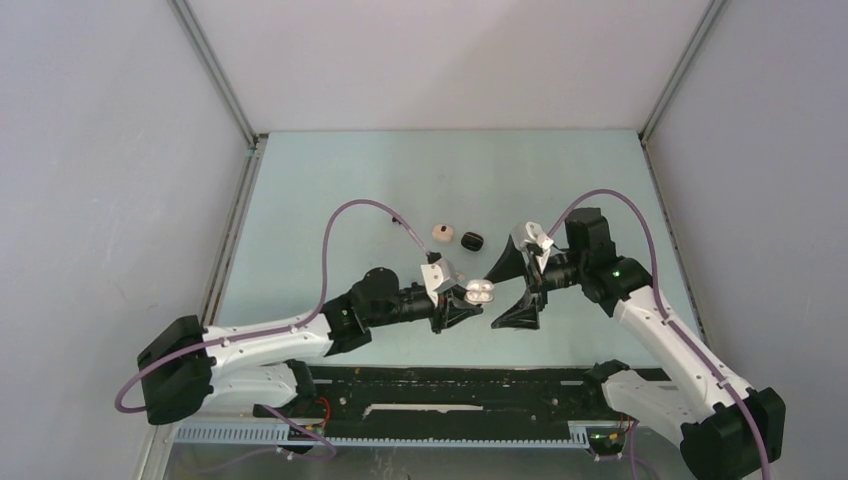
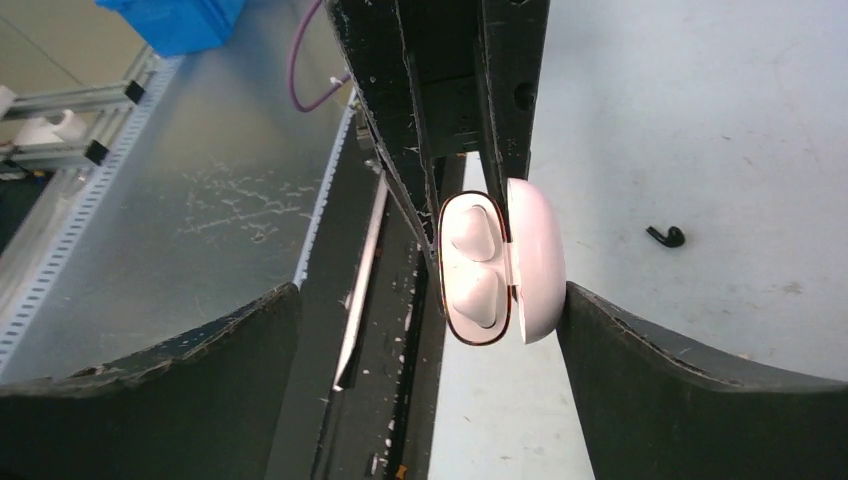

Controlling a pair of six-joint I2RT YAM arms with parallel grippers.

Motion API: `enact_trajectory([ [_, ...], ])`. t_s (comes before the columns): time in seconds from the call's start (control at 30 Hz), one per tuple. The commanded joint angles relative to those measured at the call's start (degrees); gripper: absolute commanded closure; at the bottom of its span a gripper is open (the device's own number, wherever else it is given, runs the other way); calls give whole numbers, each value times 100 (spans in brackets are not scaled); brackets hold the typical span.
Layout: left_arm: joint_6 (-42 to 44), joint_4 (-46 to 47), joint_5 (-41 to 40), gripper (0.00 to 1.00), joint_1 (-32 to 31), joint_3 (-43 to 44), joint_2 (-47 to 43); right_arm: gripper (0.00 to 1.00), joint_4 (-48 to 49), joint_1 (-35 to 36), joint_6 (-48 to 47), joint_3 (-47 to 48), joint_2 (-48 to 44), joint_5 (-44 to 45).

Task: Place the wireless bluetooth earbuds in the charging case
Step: Close the charging case, then place the charging case at the center of the board.

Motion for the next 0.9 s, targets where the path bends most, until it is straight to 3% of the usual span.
enact_trajectory([
  [0.0, -53, -446, -510, 100, -32, 533, 150, 3, -709, 15, -637, 255, -231, -202],
  [0.3, -194, -941, -972, 100, -25, 767, 402, 4, -1237, -365, -1044, 352, -517, 176],
  [0.53, -870, -1643, -1870, 100, 59, 749, 279, 4, 91, -627, 51, -69, -457, 1727],
  [0.87, -2482, -3672, -2628, 99, 1338, 422, -83, 4, 74, -627, -133, -160, -268, 2211],
])
